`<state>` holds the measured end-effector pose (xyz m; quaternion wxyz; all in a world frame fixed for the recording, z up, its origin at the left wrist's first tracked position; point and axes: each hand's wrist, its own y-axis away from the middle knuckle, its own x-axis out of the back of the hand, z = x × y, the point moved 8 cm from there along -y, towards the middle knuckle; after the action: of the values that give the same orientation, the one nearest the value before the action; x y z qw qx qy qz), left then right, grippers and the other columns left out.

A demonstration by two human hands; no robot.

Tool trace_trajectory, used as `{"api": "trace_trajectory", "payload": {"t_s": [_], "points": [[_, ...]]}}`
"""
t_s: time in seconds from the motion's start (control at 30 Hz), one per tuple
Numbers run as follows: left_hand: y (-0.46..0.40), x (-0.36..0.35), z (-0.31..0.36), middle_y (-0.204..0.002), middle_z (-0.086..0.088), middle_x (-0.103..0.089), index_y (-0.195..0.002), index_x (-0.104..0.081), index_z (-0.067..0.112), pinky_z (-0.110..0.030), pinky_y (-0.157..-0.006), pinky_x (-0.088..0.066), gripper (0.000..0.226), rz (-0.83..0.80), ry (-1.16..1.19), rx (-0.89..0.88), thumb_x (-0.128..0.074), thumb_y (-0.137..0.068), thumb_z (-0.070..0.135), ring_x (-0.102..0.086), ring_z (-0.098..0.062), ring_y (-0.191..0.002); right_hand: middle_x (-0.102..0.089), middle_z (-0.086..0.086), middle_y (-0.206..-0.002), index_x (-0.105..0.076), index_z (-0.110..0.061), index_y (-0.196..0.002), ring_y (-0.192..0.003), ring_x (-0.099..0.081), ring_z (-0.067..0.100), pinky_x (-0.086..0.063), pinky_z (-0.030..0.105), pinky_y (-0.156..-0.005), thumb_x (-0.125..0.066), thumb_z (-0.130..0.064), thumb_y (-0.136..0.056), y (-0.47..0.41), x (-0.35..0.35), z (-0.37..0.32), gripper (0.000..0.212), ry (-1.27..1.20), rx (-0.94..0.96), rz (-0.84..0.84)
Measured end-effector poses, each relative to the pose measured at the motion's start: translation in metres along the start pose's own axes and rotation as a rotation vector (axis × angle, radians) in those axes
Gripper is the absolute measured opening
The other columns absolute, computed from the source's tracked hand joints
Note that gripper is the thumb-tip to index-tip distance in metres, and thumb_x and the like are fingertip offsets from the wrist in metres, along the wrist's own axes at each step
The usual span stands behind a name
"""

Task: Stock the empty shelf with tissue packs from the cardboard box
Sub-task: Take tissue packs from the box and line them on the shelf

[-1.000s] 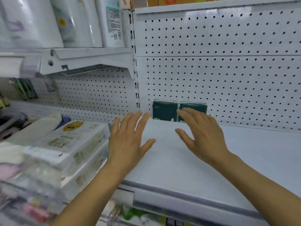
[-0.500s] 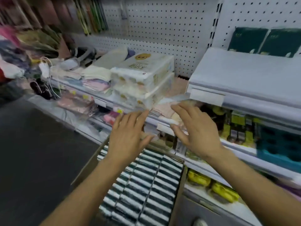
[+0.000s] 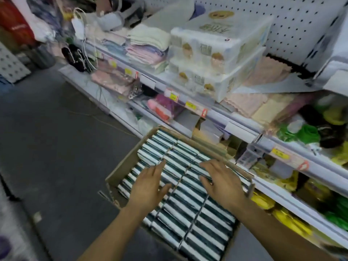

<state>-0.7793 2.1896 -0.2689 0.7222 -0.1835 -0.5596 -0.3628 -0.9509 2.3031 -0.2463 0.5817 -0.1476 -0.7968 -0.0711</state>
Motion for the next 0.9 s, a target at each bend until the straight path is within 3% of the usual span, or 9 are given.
{"api": "trace_trajectory", "payload": {"t_s": [0.27, 0.4, 0.6, 0.7, 0.8, 0.9], "points": [[-0.070, -0.040, -0.113, -0.145, -0.007, -0.040, -0.151, -0.028, 0.021, -0.043, -0.095, -0.048, 0.064, -0.019, 0.020, 0.222, -0.057, -0.096, 0.035, -0.045, -0.028, -0.127, -0.059, 0.003, -0.124, -0.057, -0.022, -0.130, -0.115, -0.055, 0.024, -0.042, 0.038, -0.090, -0.051, -0.033, -0.097, -0.118, -0.106, -0.032, 0.035, 0.003, 0.083, -0.104], [-0.094, -0.052, -0.143, -0.140, -0.009, -0.039, -0.148, -0.036, 0.020, -0.045, -0.087, -0.050, 0.059, 0.026, -0.066, 0.188, -0.058, -0.093, 0.019, -0.045, -0.030, -0.121, -0.055, 0.001, -0.126, -0.057, -0.025, -0.128, -0.119, -0.047, 0.021, -0.033, 0.036, -0.093, -0.045, -0.035, -0.099, -0.163, -0.148, -0.049, 0.033, 0.087, 0.146, -0.153], [-0.120, -0.069, -0.146, -0.145, 0.000, -0.042, -0.146, -0.041, 0.023, -0.041, -0.086, -0.050, 0.059, 0.053, -0.115, 0.085, -0.060, -0.090, 0.016, -0.041, -0.025, -0.126, -0.055, 0.000, -0.123, -0.059, -0.032, -0.127, -0.117, -0.045, 0.020, -0.034, 0.038, -0.094, -0.041, -0.039, -0.100, -0.190, -0.184, -0.063, 0.033, 0.200, 0.187, -0.187], [-0.124, -0.067, -0.147, -0.132, 0.000, -0.050, -0.137, -0.050, 0.023, -0.036, -0.086, -0.040, 0.050, 0.089, -0.274, 0.090, -0.058, -0.088, 0.015, -0.043, -0.024, -0.122, -0.055, 0.003, -0.126, -0.057, -0.026, -0.129, -0.118, -0.045, 0.022, -0.033, 0.039, -0.096, -0.042, -0.047, -0.097, -0.193, -0.188, -0.061, 0.041, 0.279, 0.145, -0.172], [-0.119, -0.063, -0.144, -0.103, -0.001, -0.061, -0.106, -0.069, 0.022, -0.035, -0.072, -0.041, 0.037, 0.152, -0.400, 0.010, -0.078, -0.070, 0.019, -0.049, -0.023, -0.101, -0.054, 0.007, -0.126, -0.057, -0.018, -0.125, -0.117, -0.044, 0.024, -0.032, 0.039, -0.096, -0.049, -0.051, -0.092, -0.194, -0.191, -0.065, 0.047, 0.344, 0.126, -0.176], [-0.113, -0.071, -0.149, -0.103, 0.001, -0.060, -0.100, -0.070, 0.025, -0.034, -0.074, -0.036, 0.032, 0.133, -0.463, -0.025, -0.080, -0.069, 0.025, -0.044, -0.021, -0.102, -0.054, 0.008, -0.123, -0.061, -0.016, -0.117, -0.115, -0.044, 0.025, -0.033, 0.038, -0.094, -0.055, -0.047, -0.090, -0.195, -0.196, -0.070, 0.042, 0.374, 0.101, -0.182]]}}
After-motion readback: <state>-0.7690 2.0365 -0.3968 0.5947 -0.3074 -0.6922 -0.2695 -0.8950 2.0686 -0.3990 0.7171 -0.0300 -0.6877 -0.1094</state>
